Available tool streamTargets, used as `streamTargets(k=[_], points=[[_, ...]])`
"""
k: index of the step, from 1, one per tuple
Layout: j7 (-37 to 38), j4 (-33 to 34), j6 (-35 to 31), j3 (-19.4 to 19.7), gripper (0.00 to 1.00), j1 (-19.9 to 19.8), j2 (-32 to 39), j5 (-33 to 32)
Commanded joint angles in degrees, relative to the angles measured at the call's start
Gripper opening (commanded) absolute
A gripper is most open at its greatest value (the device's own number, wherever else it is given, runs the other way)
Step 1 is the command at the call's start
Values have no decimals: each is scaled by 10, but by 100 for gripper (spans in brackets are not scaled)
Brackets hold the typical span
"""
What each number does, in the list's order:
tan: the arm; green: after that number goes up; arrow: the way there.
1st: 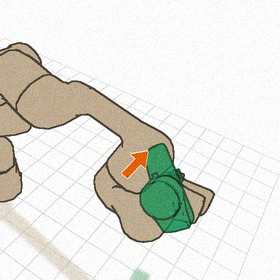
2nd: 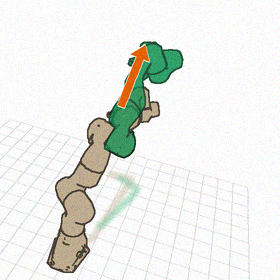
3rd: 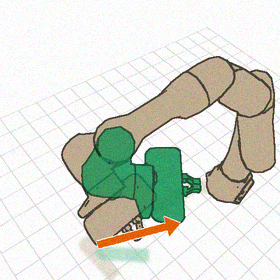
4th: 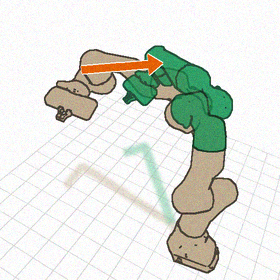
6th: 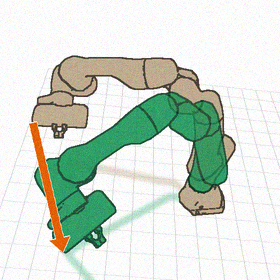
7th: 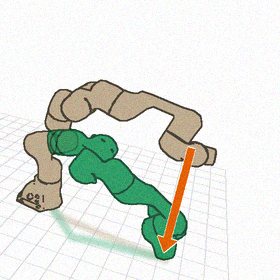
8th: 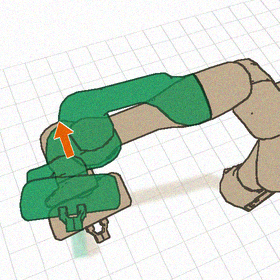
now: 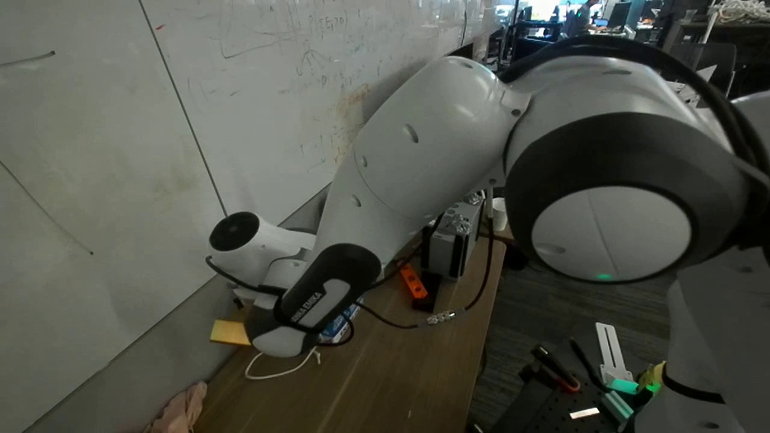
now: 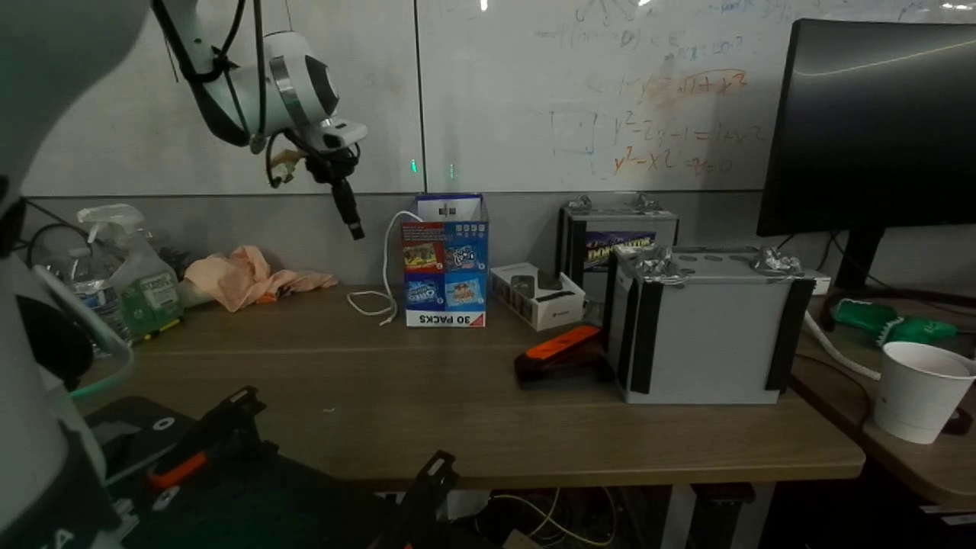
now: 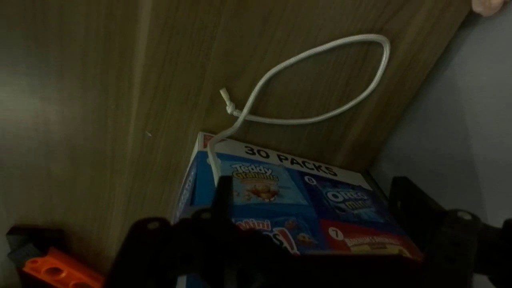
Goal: Put the ropes in the box
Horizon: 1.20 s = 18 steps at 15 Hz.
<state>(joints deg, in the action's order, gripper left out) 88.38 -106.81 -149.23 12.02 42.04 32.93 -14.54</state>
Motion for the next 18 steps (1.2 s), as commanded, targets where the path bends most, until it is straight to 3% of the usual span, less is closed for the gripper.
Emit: streamTargets(k=[1, 9, 13, 18], points=[[-2, 26, 55, -43, 100, -24, 1, 3], [-66, 99, 64, -151, 100, -148, 82, 106], [-68, 141, 66, -160, 100, -163, 137, 128], [-55, 182, 65, -152, 100, -149, 191, 131]])
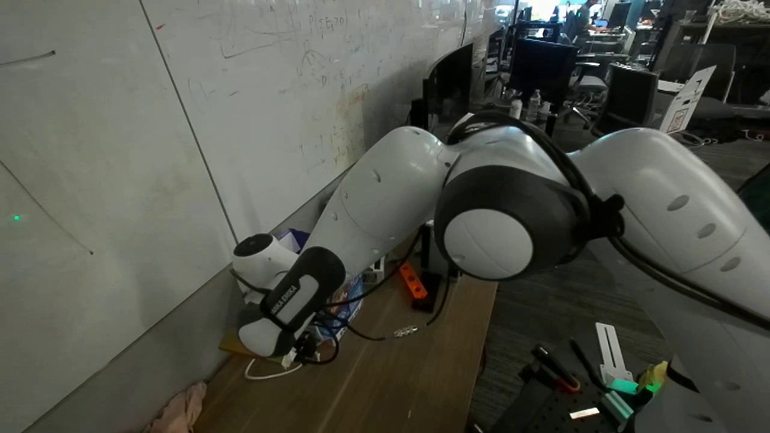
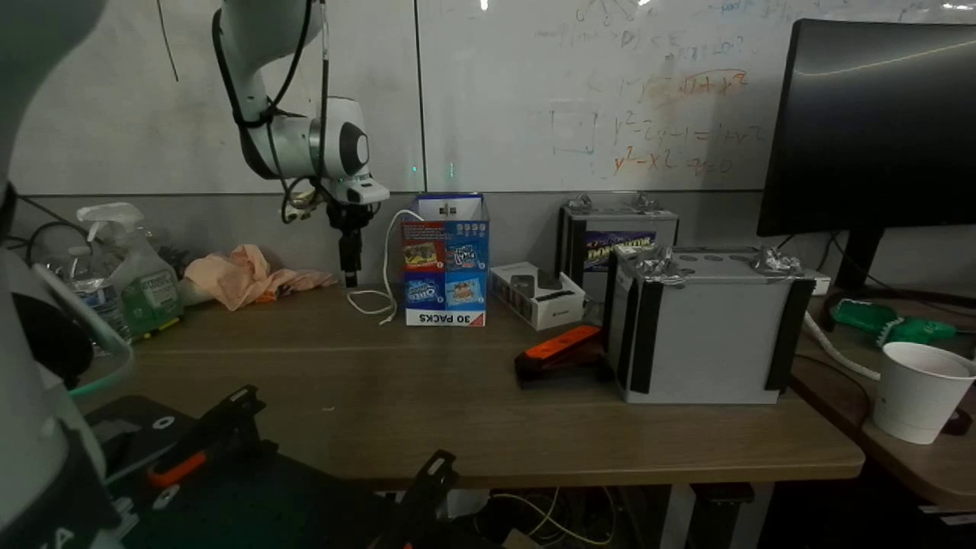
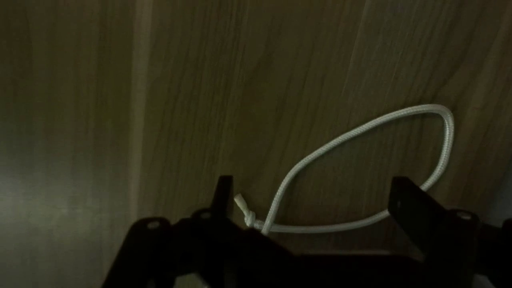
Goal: Put the ropes in the box
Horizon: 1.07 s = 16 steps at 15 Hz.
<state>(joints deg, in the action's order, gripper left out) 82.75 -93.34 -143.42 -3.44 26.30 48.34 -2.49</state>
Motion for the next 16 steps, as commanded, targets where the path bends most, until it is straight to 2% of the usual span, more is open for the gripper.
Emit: streamTargets(k=[1, 9, 16], points=[[7, 54, 7, 8, 100, 15, 45, 7], [38, 105, -9, 41, 100, 39, 100, -3], [43, 141, -6, 43, 100, 22, 140, 8]])
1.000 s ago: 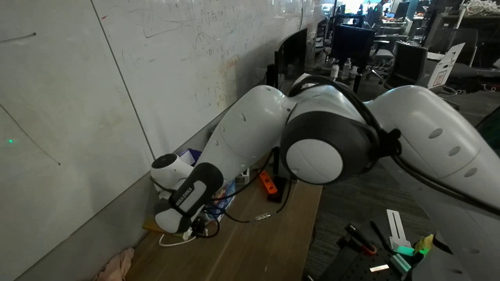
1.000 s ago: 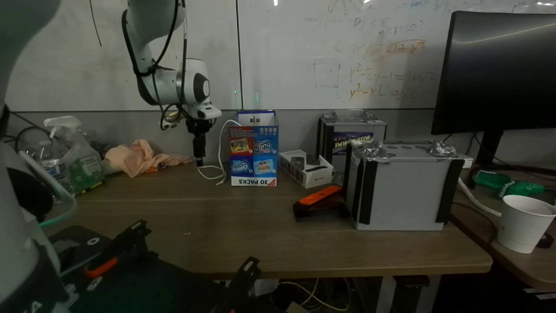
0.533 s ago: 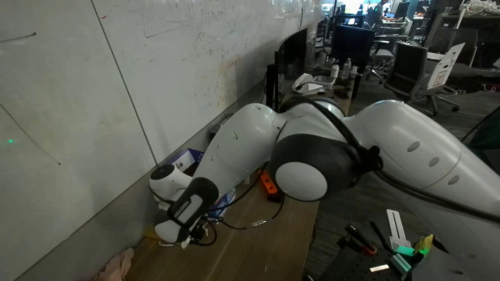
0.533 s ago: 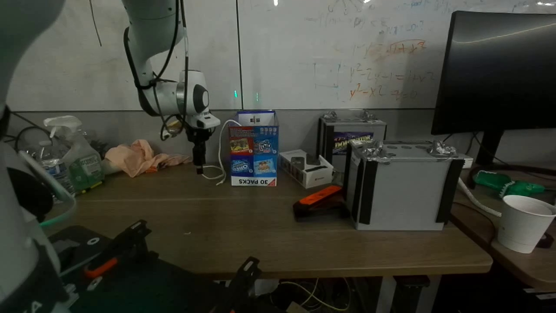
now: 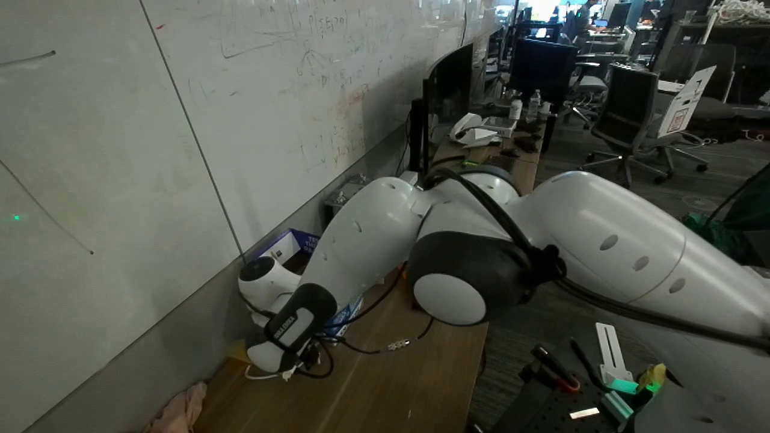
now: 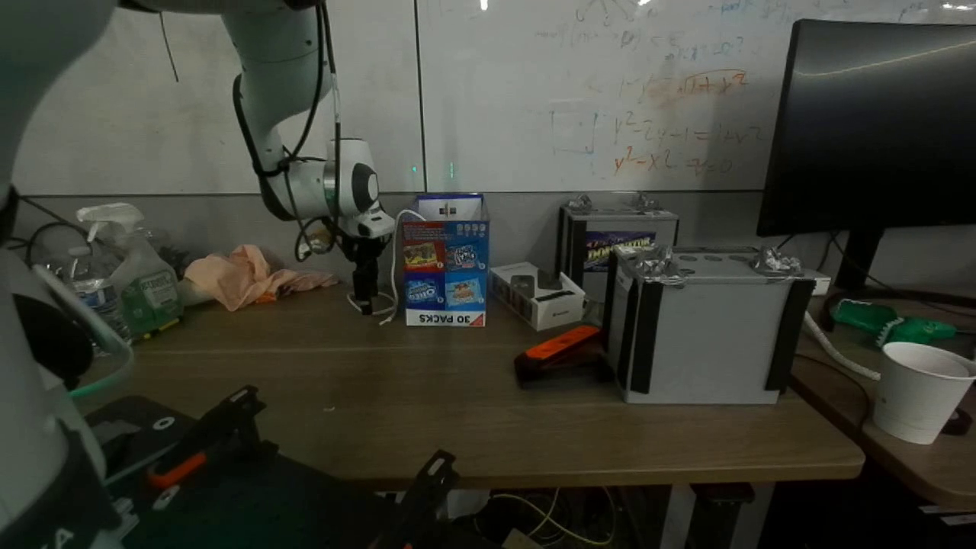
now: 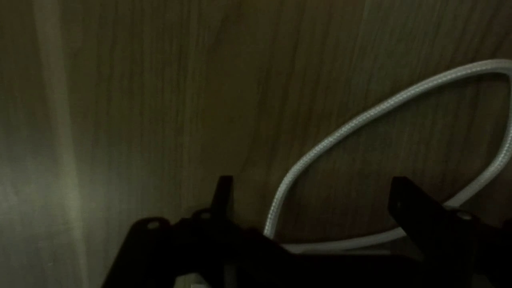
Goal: Put the ropes in the box
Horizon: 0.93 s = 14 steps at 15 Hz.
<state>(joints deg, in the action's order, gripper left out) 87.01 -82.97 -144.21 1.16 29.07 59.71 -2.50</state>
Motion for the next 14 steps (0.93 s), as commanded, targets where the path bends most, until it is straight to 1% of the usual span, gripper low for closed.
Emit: streamTargets(k=[1, 10, 11, 12, 14], points=[[-3, 41, 0, -6, 100, -10, 31, 10], [-13, 64, 13, -15, 100, -21, 47, 11], [-16, 66, 15, -16, 75, -23, 50, 11], [-17, 66, 19, -16, 73, -22, 47, 11], [-18, 69, 21, -15, 58, -23, 49, 10]])
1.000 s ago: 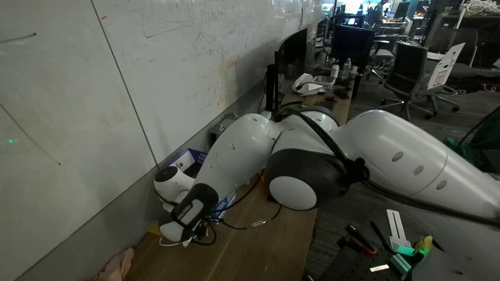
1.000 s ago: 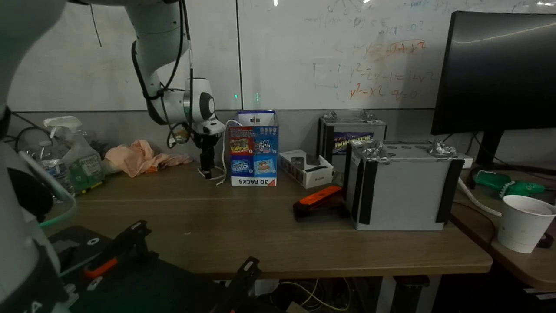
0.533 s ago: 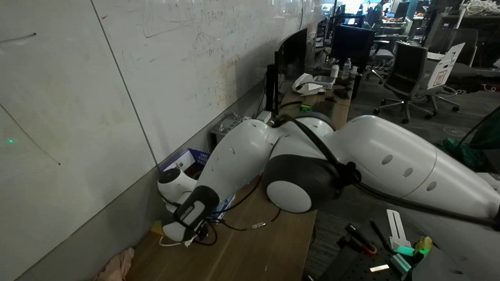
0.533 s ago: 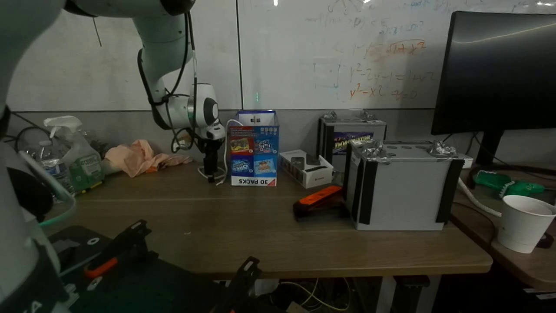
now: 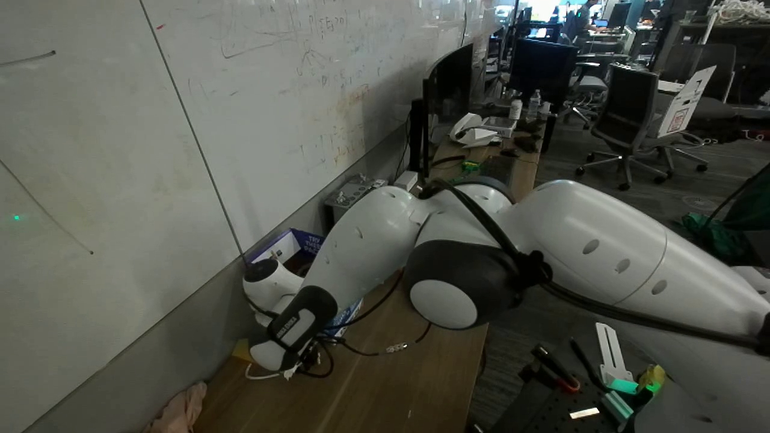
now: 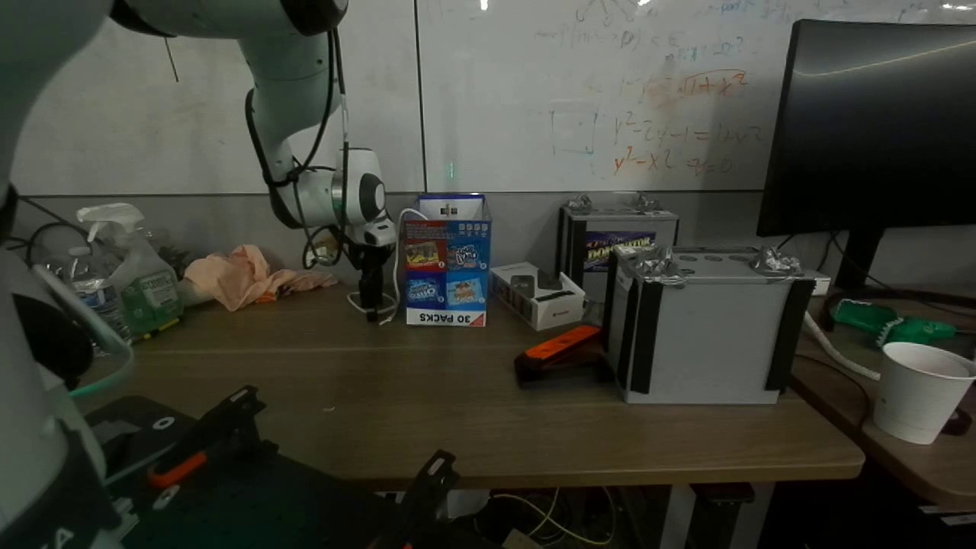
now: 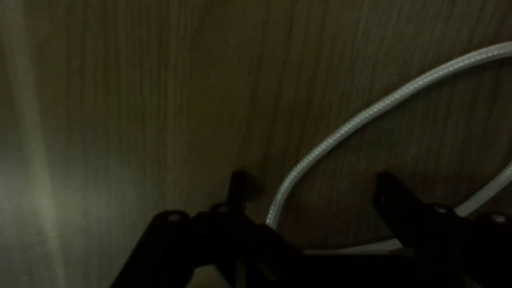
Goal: Put the ropes in the box
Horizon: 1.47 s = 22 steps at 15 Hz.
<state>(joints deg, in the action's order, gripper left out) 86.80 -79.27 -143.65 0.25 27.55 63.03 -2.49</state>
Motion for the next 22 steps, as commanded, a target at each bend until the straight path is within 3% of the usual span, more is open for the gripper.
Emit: streamTargets(k=[1, 6, 9, 18, 22], points=[[-18, 34, 20, -7, 49, -9, 14, 10], [-40, 41, 41, -11, 12, -13, 12, 6], [-80, 30, 59, -21, 3, -24, -3, 7], [-201, -93, 86, -44, 6, -54, -191, 16], [-171, -153, 55, -22, 6, -45, -297, 1]])
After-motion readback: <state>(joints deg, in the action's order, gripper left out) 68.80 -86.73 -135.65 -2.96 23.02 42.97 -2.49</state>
